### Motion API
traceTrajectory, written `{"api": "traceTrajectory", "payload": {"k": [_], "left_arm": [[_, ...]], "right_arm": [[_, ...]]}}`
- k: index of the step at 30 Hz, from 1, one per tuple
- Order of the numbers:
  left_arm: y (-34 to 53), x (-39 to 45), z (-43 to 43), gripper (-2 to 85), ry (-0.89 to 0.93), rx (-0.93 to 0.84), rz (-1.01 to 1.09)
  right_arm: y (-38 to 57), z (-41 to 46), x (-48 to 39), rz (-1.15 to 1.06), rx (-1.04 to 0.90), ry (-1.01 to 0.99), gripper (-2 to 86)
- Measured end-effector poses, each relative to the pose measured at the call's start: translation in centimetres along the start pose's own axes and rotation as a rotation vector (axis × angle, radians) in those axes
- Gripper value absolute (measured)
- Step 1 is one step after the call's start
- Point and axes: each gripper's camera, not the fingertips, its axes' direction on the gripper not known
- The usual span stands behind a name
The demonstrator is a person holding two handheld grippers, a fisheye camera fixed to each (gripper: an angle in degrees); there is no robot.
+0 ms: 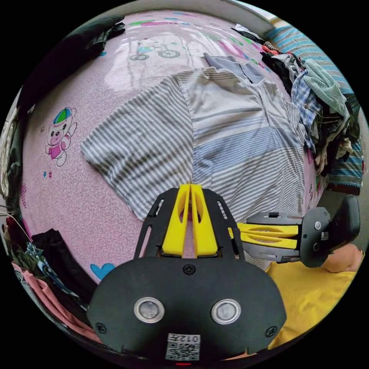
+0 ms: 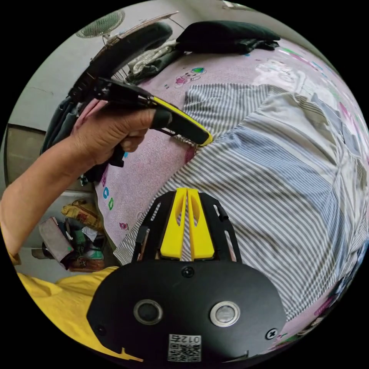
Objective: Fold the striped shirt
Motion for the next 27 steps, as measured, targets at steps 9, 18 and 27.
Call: {"api": "traceTrajectory", "payload": {"k": [9,18,27], "left_arm": [[-1.1,-0.9,-2.1,-0.1,-0.054,-0.021,0.119],[2.5,1.1,-7.1,0.3,-0.037,0.102,0.019],[13.7,9.1,-2.7,0.4,0.169,0.001,0.059]], "right_arm": [[1.4,2.1,0.6,0.006,-0.111,0.015,0.0],[7.0,-3.4,0.7,0.007,0.039,0.035,0.0],[25.7,-9.1,8.4,0.380,0.048,0.172,0.1]]}}
